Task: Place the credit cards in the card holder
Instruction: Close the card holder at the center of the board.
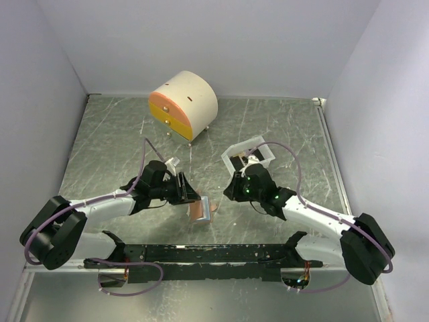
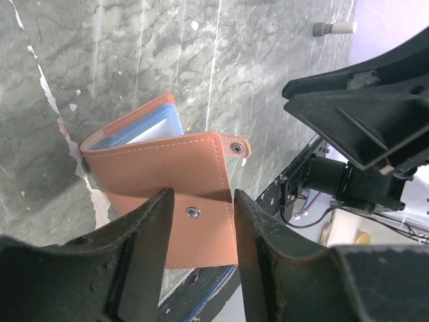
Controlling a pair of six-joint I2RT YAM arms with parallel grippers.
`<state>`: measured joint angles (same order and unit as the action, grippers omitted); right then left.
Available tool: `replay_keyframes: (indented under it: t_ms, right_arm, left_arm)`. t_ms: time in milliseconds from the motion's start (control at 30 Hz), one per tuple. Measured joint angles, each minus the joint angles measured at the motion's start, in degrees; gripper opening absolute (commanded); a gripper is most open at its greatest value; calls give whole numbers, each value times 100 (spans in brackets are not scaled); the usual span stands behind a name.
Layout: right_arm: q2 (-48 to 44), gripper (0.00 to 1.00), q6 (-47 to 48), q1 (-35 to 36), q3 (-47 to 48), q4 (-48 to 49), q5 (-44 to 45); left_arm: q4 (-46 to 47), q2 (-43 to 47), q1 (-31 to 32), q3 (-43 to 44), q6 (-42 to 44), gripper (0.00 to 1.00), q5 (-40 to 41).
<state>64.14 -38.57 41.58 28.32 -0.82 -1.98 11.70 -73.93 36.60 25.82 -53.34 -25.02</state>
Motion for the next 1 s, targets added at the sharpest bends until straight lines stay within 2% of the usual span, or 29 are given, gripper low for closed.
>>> replay_keyframes:
  t_ms: [100,133,167,300,467,533,633,667,733,800,833,933,1000]
  right_arm:
    - [33,25,2,-136,-179,9,-74]
    - [116,25,0,-149,-284,4,-168]
    - [120,25,2,-149,-284,7,-166]
    - [278,23,-7,-151,-396,195,-299]
    - [623,22,-39,-151,-531,439,-498]
    - [776,21,-48,-151,-531,549,-584]
    - [898,21,-61,-151,-531,704,-684]
    - [925,21,-61,-151,-531,741,-717]
    - [951,20,-61,-151,-531,789,-774]
    - [953,20,-61,-151,-531,833,-796]
    - [953,20,-61,-151,-531,852,-809]
    - [953,20,-61,-151,-531,885,-831]
    - [957,20,-61,-151,-531,903,-857]
  left_arm:
    - [-11,0,0,7,11,37,7]
    - [-15,0,2,9,24,29,35]
    - [-15,0,2,9,24,24,35]
    - [-44,0,7,59,46,19,46]
    - [-55,-9,11,85,48,37,55]
    - [-83,-24,11,85,61,36,61]
    - [-262,-28,11,142,114,27,107]
    - [-376,-28,11,195,144,30,166]
    - [-544,-15,11,271,205,44,291]
    - [-651,35,11,295,258,46,387]
    - [-728,83,11,295,267,43,422]
    - [-822,146,11,295,295,20,470]
    - [-885,155,13,295,339,16,531]
